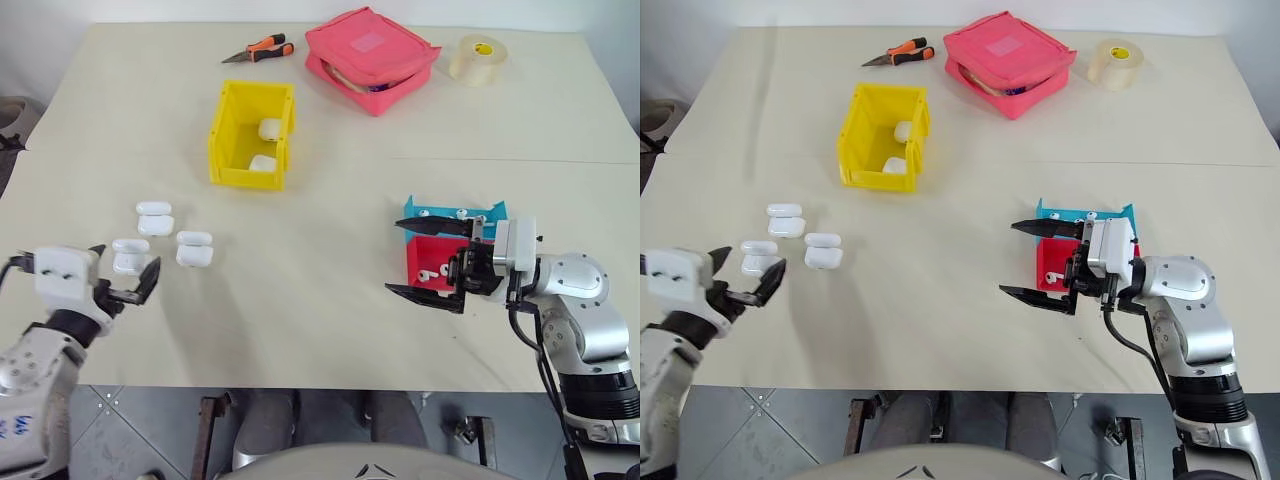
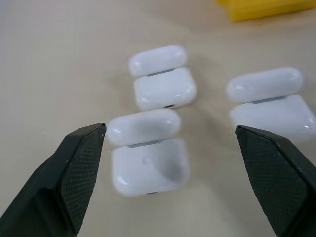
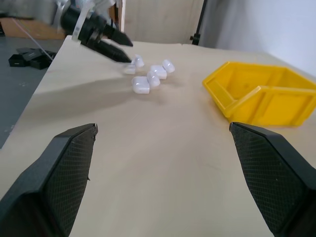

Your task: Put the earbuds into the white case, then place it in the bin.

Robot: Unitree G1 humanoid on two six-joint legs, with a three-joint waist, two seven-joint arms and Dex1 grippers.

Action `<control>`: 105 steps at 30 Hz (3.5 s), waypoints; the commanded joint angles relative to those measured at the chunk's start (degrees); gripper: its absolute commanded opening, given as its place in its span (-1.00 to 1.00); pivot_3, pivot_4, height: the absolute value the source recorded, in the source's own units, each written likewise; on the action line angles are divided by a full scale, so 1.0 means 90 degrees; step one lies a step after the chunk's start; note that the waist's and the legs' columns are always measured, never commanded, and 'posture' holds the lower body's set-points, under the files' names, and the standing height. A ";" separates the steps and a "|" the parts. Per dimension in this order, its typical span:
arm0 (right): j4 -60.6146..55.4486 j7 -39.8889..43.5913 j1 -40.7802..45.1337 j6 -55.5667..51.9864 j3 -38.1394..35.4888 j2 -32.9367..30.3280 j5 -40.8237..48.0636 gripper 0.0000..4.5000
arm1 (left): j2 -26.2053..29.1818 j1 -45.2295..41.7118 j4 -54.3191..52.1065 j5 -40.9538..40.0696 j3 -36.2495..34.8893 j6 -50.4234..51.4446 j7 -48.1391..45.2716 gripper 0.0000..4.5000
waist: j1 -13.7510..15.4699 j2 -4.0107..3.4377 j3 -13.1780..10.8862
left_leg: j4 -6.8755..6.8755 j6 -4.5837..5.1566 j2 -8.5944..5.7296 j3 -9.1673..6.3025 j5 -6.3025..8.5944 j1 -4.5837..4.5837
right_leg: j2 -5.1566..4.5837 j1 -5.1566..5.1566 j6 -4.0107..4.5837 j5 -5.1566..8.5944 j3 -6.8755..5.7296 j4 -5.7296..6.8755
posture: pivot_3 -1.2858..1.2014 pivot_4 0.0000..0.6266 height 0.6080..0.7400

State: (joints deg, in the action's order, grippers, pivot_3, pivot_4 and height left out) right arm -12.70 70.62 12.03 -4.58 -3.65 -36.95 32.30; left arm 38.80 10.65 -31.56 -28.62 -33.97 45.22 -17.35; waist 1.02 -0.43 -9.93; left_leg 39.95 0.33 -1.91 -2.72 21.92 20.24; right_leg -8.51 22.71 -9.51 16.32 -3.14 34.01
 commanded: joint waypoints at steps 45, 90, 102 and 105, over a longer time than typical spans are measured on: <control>-0.0792 -0.0790 -0.0564 0.0048 0.0027 0.0126 0.0021 1.00 | 0.1236 -0.2213 0.1085 0.0184 0.1261 0.4473 0.0143 -0.13 | -0.0118 -0.0001 -0.0001 | -0.0010 -0.0019 -0.0015 0.0002 -0.0003 -0.0012 | 0.0005 0.0014 0.0017 0.0009 0.0008 0.0028 | 0.03 -0.52 1.00; -0.0643 -0.0720 -0.0373 -0.0201 -0.0079 0.0039 0.0023 1.00 | -0.0964 -0.2888 -0.0539 -0.1774 0.1142 0.5254 0.2891 0.99 | -0.0104 0.0001 -0.0004 | -0.0002 -0.0023 -0.0020 0.0009 -0.0001 -0.0005 | 0.0002 0.0032 0.0030 0.0016 0.0014 0.0052 | 0.03 -0.52 1.00; -0.0719 -0.0878 -0.0460 -0.0124 -0.0083 0.0057 0.0005 1.00 | 0.0176 -0.3207 -0.0240 -0.2200 0.1767 0.5254 0.2584 0.99 | -0.0120 0.0001 -0.0004 | -0.0003 -0.0024 -0.0018 0.0012 -0.0001 -0.0006 | 0.0005 0.0036 0.0030 0.0017 0.0016 0.0054 | 0.03 -0.52 1.00; -0.0676 -0.0886 -0.0421 -0.0078 -0.0040 0.0106 -0.0019 1.00 | 0.0760 -0.3286 -0.0076 -0.2150 0.2042 0.5254 0.2085 0.99 | -0.0119 0.0002 -0.0004 | -0.0003 -0.0024 -0.0018 0.0011 -0.0001 -0.0005 | 0.0006 0.0037 0.0031 0.0017 0.0015 0.0054 | 0.03 -0.52 1.00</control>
State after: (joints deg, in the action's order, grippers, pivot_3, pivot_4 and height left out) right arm -17.69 62.88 7.88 -6.29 -2.98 -36.19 31.93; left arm 43.76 -17.86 -32.65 -47.89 -16.57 92.58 4.00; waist -0.05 -0.41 -9.97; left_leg 39.92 0.12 -2.08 -2.62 21.90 20.20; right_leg -8.46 23.04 -9.23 16.47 -2.99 34.49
